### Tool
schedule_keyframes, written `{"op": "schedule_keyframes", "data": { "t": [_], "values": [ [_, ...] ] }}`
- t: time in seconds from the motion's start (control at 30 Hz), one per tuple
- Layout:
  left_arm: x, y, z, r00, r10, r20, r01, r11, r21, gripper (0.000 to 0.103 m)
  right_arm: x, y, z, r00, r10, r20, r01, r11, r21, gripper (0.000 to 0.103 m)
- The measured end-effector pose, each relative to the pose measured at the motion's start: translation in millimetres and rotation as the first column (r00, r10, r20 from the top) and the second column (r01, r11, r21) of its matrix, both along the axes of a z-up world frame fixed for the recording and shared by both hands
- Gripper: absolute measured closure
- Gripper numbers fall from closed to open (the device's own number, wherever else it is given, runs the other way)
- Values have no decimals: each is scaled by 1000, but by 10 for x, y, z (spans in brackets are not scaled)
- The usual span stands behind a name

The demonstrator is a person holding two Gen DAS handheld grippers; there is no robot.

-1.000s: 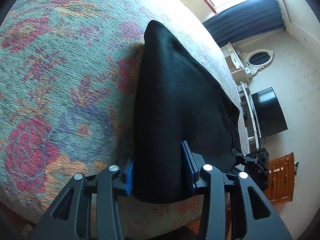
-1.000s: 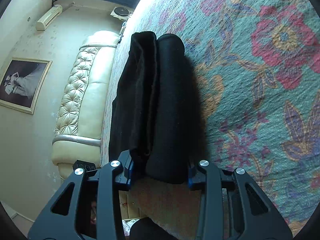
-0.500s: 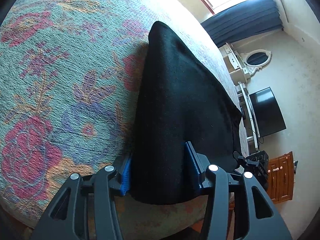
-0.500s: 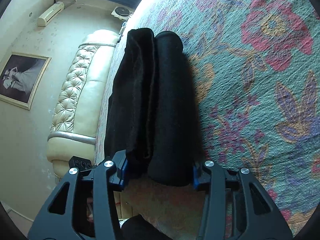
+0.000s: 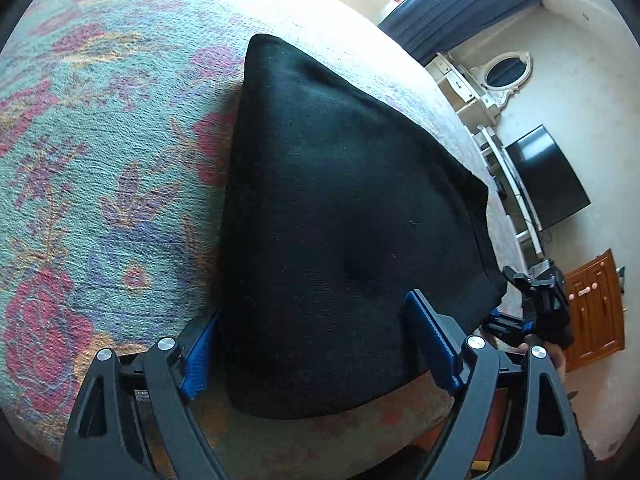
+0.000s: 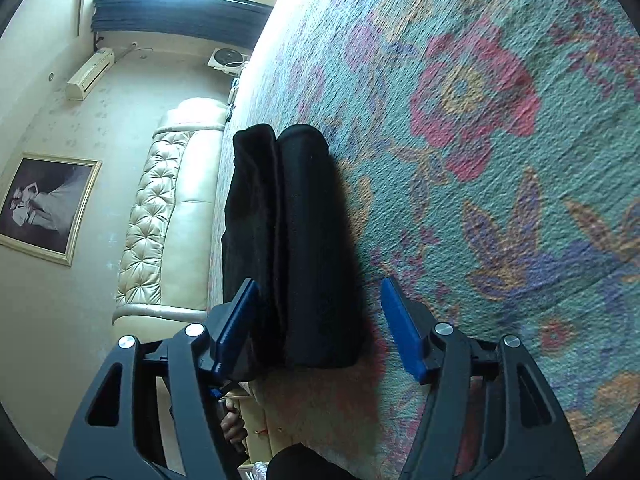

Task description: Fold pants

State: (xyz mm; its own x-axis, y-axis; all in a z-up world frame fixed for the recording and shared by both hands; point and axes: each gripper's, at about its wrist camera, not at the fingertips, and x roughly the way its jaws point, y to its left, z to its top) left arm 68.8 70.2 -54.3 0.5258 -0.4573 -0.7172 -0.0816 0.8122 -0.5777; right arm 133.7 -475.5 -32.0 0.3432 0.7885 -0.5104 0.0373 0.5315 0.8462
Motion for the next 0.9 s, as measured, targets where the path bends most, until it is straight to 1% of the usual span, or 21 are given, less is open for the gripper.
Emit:
{"op": "schedule_keyframes", "data": {
  "t": [0.07, 0.1, 0.13, 0.23, 0.3, 0.37, 0.47, 0.5, 0.53, 0.6, 0.67, 0.73, 0.8, 0.9],
  "values": [
    [11, -39, 47, 1000, 20, -16, -19, 999, 49, 18, -48, -21, 53, 1000, -6, 3, 6, 999, -49, 29],
    [7, -51, 71, 999, 34, -24, -32, 997, 71, 17, -83, -17, 86, 1000, -6, 5, 7, 996, -87, 28],
    [1, -60, 94, 998, 48, -30, -45, 995, 94, 17, -120, -4, 115, 1000, -2, 9, 3, 992, -125, 24],
    [-41, -125, 210, 996, 78, -32, -71, 981, 183, 17, -255, 81, 227, 999, 31, 33, -21, 964, -265, 17],
    [-102, -192, 308, 996, 92, -17, -84, 962, 260, 17, -363, 180, 306, 996, 68, 58, -42, 928, -370, 16],
    [-168, -261, 405, 994, 105, 4, -101, 937, 334, 17, -453, 309, 372, 991, 110, 79, -59, 876, -478, 15],
    [-311, -348, 498, 994, 107, 29, -110, 908, 403, 17, -582, 454, 438, 978, 172, 117, -72, 808, -584, 15],
    [-361, -393, 533, 994, 103, 39, -110, 901, 419, 17, -630, 512, 467, 972, 193, 131, -75, 791, -607, 15],
    [-459, -310, 545, 994, 100, 49, -112, 896, 430, 17, -683, 568, 493, 967, 210, 146, -75, 778, -624, 14],
    [-563, -372, 616, 992, 107, 74, -129, 884, 449, 17, -785, 693, 540, 956, 239, 172, -72, 757, -650, 14],
    [-649, -402, 653, 988, 122, 91, -150, 879, 452, 17, -888, 791, 570, 944, 268, 195, -68, 733, -677, 14],
    [-767, -433, 677, 985, 140, 104, -172, 880, 443, 17, -989, 865, 590, 933, 292, 208, -66, 709, -702, 14],
    [-844, -480, 676, 983, 149, 112, -184, 873, 451, 17, -1079, 896, 594, 928, 300, 223, -54, 698, -715, 14],
    [-967, -531, 670, 978, 153, 145, -205, 849, 487, 17, -1167, 933, 608, 924, 295, 243, -32, 693, -720, 14]
  ]
}}
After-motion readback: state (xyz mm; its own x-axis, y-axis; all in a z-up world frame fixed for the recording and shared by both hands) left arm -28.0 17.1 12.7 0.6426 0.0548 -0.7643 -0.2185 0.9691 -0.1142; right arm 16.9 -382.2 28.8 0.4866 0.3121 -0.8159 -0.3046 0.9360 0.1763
